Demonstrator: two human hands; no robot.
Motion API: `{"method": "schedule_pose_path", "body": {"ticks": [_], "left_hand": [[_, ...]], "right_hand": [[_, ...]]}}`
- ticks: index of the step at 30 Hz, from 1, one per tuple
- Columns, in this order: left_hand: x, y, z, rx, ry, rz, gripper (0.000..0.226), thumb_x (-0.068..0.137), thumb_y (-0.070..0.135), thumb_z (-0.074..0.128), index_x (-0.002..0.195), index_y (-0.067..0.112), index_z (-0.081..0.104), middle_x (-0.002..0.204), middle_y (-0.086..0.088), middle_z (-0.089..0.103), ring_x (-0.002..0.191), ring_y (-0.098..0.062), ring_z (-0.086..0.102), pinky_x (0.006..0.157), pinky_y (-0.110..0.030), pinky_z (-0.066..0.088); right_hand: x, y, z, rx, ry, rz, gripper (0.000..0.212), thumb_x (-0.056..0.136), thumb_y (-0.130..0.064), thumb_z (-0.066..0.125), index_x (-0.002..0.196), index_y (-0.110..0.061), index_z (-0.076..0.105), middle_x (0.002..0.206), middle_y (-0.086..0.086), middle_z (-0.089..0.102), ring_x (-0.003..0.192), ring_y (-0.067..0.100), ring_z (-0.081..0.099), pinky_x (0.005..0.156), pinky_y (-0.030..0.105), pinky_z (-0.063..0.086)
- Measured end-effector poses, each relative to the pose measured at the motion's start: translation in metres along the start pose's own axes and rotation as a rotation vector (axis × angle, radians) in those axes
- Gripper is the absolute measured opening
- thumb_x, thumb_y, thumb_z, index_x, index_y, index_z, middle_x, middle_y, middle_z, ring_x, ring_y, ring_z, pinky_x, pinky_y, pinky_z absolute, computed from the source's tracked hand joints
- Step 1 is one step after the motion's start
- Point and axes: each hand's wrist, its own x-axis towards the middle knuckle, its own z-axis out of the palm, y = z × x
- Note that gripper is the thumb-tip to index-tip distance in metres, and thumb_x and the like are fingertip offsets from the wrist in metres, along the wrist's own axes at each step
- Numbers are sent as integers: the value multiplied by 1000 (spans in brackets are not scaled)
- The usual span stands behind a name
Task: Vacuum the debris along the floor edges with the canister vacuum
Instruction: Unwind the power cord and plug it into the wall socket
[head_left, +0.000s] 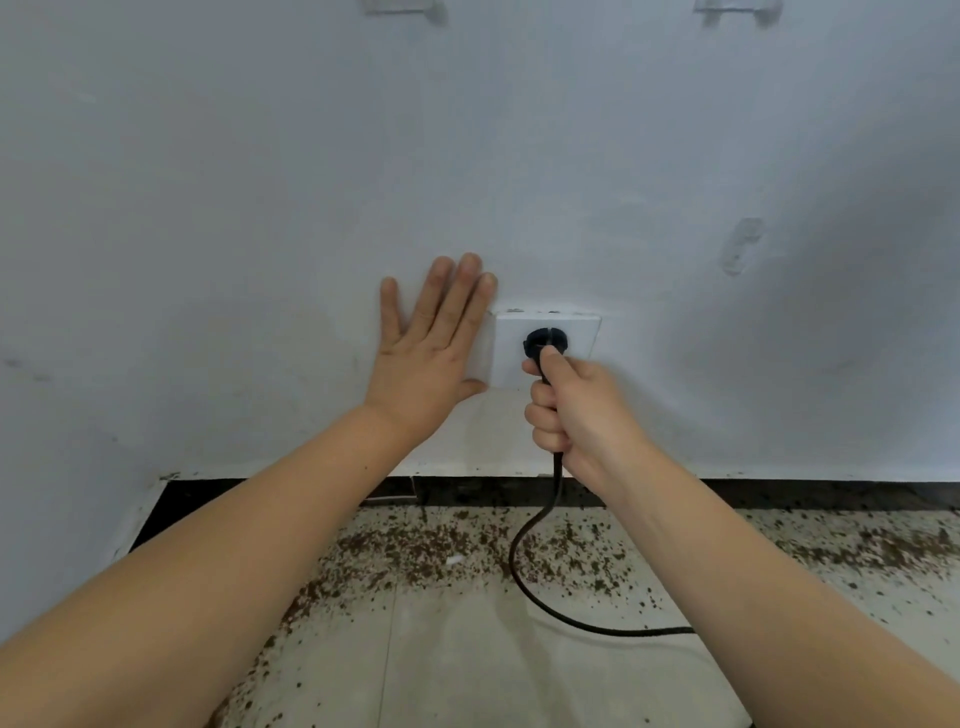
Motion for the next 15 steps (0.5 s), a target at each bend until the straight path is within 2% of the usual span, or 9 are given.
{"method": "schedule_pose_path", "body": {"ticks": [2, 5, 7, 11, 13, 15], "left_hand": [[1, -1, 2, -13, 14, 11, 145, 60, 52, 81, 145, 15, -31, 147, 1, -45, 137, -19, -38, 107, -53, -25], [1, -2, 3, 5, 19, 14, 146, 59, 52, 80, 144, 15, -31, 148, 0, -44, 137, -20, -38, 106, -51, -29], [2, 0, -2, 2, -28, 2, 144, 60, 51, 80, 145, 14, -30, 146, 0, -47, 136, -19, -40, 106, -53, -27], [1, 7, -12, 26, -110, -39, 127, 67, 45, 79, 147, 10, -13, 145, -1, -48, 134, -20, -42, 105, -59, -16], [-4, 8, -20, 37, -136, -47, 123, 68, 39, 81, 149, 7, -7, 153, -6, -27, 140, -23, -32, 109, -59, -12], [-7, 9, -36, 33, -202, -46, 119, 69, 30, 82, 151, 7, -2, 155, -9, -9, 144, -25, -14, 112, -59, -3]], "right_hand": [[2, 0, 2, 32, 16, 11, 26, 105, -24, 37, 87, -9, 48, 39, -11, 25, 30, 3, 19, 30, 14, 14], [5, -7, 5, 38, 25, 49, 26, 104, -24, 39, 84, -9, 47, 38, -10, 27, 29, 4, 20, 30, 14, 14], [5, -13, 2, 42, 11, 117, 27, 104, -25, 40, 83, -10, 46, 37, -9, 27, 28, 4, 20, 28, 15, 14], [-1, -23, 0, 68, -38, 233, 30, 103, -31, 43, 81, -11, 47, 45, -6, 29, 30, 5, 24, 29, 15, 19], [-3, -24, 0, 4, -35, 242, 33, 102, -37, 42, 82, -12, 51, 51, -2, 44, 36, 8, 43, 38, 17, 37], [-10, -28, -2, -106, -9, 285, 37, 101, -46, 40, 93, -14, 57, 70, 1, 60, 59, 12, 60, 61, 29, 51]]}}
